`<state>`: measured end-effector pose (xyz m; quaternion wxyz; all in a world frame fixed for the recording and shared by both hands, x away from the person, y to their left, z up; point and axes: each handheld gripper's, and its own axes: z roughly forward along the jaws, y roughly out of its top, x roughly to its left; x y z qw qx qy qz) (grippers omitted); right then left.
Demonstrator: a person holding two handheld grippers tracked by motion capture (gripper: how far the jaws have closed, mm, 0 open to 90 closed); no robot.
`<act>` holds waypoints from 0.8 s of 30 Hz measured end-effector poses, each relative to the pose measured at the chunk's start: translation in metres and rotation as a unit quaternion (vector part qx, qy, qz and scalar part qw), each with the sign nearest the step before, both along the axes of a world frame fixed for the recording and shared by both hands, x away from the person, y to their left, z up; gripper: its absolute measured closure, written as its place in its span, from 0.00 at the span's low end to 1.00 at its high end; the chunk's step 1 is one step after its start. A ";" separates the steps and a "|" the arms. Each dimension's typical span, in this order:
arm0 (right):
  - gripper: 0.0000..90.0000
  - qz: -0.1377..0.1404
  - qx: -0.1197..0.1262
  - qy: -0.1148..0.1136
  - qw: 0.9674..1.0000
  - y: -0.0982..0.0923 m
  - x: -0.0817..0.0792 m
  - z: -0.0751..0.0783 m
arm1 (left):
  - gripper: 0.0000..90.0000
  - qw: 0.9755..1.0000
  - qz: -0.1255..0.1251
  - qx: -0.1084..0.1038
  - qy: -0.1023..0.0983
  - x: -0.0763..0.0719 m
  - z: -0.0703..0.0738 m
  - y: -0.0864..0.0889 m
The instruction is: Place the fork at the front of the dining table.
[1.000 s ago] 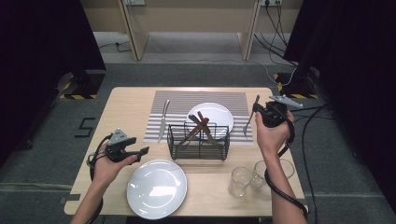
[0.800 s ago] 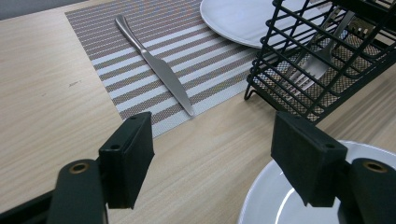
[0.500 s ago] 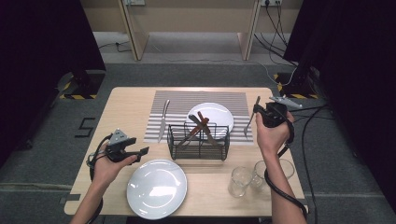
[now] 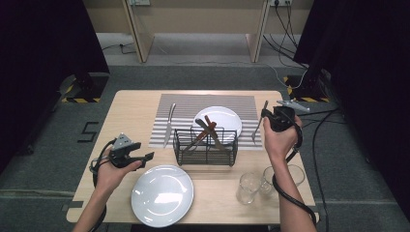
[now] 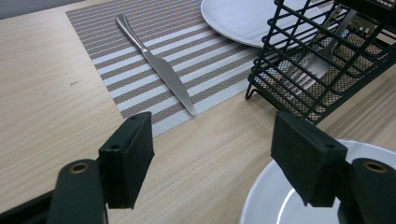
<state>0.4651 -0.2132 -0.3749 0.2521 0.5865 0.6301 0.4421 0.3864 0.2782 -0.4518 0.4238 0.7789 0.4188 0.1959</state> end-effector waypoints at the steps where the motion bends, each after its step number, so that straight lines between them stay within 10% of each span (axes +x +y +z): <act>1: 0.97 0.000 -0.001 0.000 1.000 0.000 0.000 -0.001 | 0.32 1.000 0.000 0.000 0.000 0.000 0.000 0.000; 24: 0.97 -0.008 -0.006 0.025 1.000 -0.001 0.010 -0.015 | 0.32 1.000 -0.001 0.001 0.000 0.001 0.000 0.000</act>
